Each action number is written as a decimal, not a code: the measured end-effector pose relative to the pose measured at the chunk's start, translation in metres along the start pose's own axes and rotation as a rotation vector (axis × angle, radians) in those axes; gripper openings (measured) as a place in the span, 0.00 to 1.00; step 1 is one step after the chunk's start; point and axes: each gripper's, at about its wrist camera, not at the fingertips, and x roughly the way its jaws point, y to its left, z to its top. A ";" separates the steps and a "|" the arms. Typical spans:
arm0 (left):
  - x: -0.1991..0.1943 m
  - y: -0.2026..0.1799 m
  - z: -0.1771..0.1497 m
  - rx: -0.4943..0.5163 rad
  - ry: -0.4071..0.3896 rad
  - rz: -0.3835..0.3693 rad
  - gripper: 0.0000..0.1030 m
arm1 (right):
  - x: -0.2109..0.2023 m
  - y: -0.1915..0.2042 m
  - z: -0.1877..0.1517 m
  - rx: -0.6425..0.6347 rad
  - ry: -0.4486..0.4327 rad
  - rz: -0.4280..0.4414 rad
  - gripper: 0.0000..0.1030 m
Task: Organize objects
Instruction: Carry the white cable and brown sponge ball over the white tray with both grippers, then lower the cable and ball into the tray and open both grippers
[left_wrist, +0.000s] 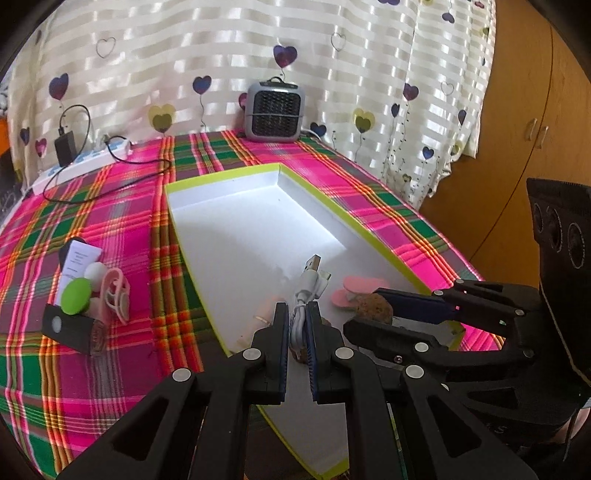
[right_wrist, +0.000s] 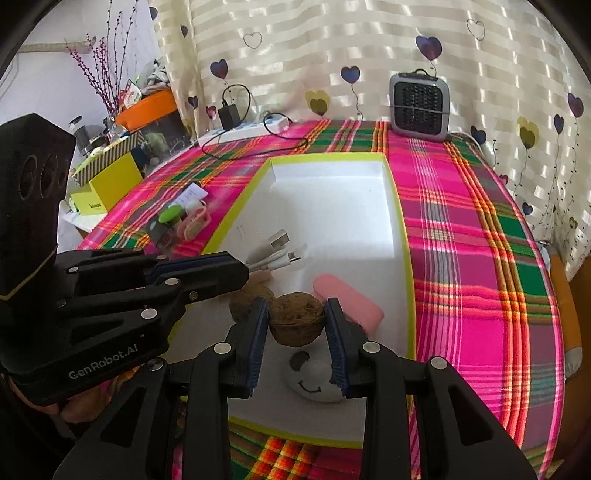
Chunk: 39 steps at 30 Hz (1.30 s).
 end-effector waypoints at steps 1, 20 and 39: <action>0.000 -0.001 0.000 0.003 -0.001 -0.001 0.08 | 0.001 -0.001 0.000 0.002 0.002 -0.001 0.31; 0.001 -0.004 0.003 0.006 0.003 -0.014 0.09 | -0.001 0.001 -0.001 -0.020 0.002 -0.042 0.34; -0.020 0.005 0.000 -0.032 -0.066 0.002 0.11 | -0.017 0.009 0.007 0.001 -0.040 -0.080 0.34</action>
